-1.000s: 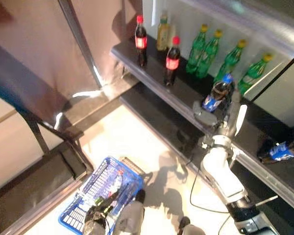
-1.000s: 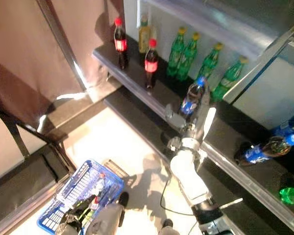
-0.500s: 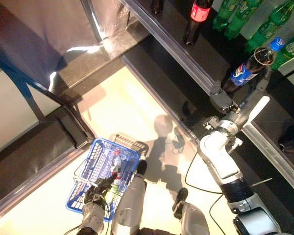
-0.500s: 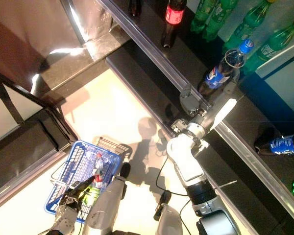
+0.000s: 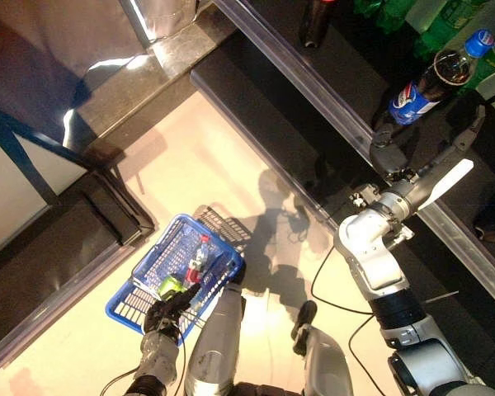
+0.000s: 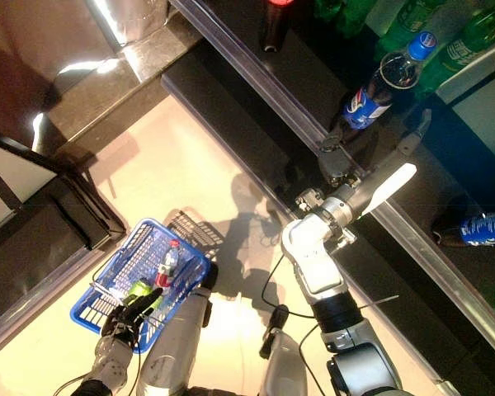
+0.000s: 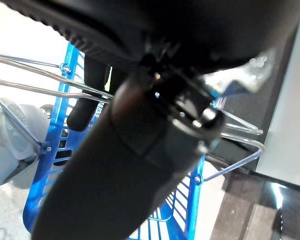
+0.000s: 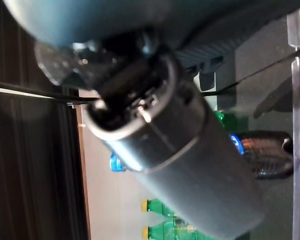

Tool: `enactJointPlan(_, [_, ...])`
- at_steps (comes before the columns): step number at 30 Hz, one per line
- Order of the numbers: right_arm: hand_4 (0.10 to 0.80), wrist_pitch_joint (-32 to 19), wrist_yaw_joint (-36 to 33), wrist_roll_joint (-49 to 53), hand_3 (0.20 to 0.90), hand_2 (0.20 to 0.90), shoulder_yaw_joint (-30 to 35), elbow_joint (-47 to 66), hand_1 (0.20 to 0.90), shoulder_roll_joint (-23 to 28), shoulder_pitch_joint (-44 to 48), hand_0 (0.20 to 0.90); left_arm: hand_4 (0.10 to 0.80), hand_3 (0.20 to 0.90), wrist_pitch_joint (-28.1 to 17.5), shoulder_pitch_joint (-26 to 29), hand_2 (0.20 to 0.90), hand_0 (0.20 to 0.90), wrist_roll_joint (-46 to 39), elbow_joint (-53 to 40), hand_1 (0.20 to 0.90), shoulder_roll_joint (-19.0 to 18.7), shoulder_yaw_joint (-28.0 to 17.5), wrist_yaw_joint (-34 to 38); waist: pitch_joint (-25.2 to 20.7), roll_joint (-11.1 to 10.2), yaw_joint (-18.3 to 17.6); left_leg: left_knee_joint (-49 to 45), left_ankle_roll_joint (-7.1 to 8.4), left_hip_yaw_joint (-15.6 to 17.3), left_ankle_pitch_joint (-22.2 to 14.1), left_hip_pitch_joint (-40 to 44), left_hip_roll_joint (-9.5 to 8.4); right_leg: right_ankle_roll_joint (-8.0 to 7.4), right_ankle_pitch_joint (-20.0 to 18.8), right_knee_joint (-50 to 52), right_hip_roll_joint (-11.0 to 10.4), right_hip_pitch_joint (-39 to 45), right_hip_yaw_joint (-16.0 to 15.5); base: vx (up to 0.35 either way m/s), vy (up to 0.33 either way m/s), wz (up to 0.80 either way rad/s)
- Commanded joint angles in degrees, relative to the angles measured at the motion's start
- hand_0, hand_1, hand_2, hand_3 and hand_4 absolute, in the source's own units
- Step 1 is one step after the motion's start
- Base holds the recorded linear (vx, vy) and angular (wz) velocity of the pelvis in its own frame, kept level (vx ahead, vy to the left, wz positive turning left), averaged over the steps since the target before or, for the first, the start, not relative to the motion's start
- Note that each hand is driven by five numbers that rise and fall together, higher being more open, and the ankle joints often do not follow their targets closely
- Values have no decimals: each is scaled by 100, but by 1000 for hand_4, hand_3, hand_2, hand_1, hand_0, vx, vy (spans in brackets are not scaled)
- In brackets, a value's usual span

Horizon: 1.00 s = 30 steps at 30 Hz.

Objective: Pick up the drink and place into the basket.

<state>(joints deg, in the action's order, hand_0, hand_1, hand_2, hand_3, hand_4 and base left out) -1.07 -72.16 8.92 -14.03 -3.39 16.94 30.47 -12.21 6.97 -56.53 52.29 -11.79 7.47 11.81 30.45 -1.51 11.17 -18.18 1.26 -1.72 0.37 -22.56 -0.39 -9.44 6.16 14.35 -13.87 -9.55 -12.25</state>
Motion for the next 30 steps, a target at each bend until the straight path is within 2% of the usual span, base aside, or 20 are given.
enactJointPlan(1, [800, -242, -87, -414, 900, 900, 308, 870, 900, 501, 548, 900, 100, 200, -362, -464, 300, 300, 247, -556, 300, 296, 317, -254, -66, 253, -88, -416, 160, -162, -180, 20, 195, 284, -500, 112, -120, -174, 37, 8, 21, -4])
enactJointPlan(6, [800, -389, -89, -30, 900, 900, 450, 455, 900, 596, 823, 900, 100, 200, -359, -470, 300, 300, 252, -687, 300, 312, 461, -272, -66, 374, -71, -413, 116, -143, -146, -182, 133, 311, -515, 254, -170, -495, 14, -1, 33, -4])
enactJointPlan(13, [800, -526, 682, 712, 900, 900, 500, -38, 900, 784, 1445, 900, 100, 200, -285, -425, 300, 300, 138, -740, 300, 234, 495, -225, -66, 479, -43, -409, 63, -100, -94, -520, 65, 310, -613, 334, -201, -992, 92, 22, 44, -3])
enactJointPlan(23, [800, -372, 1381, 1058, 900, 900, 394, -338, 900, 1078, 2304, 900, 100, 200, -269, -383, 300, 300, 72, -998, 300, 84, 623, -161, -66, 440, 17, -525, -10, -33, -153, -977, 24, 285, -720, 400, -158, -1549, 216, 13, 18, 0])
enactJointPlan(30, [800, -571, 1124, 1609, 900, 900, 536, -770, 900, 1364, 2725, 900, 100, 200, -217, -380, 300, 300, -52, -1095, 300, -138, 645, -142, -66, 372, 69, -662, -47, -47, -240, -1161, 16, 286, -750, 471, -137, -1710, 194, 29, -3, -1])
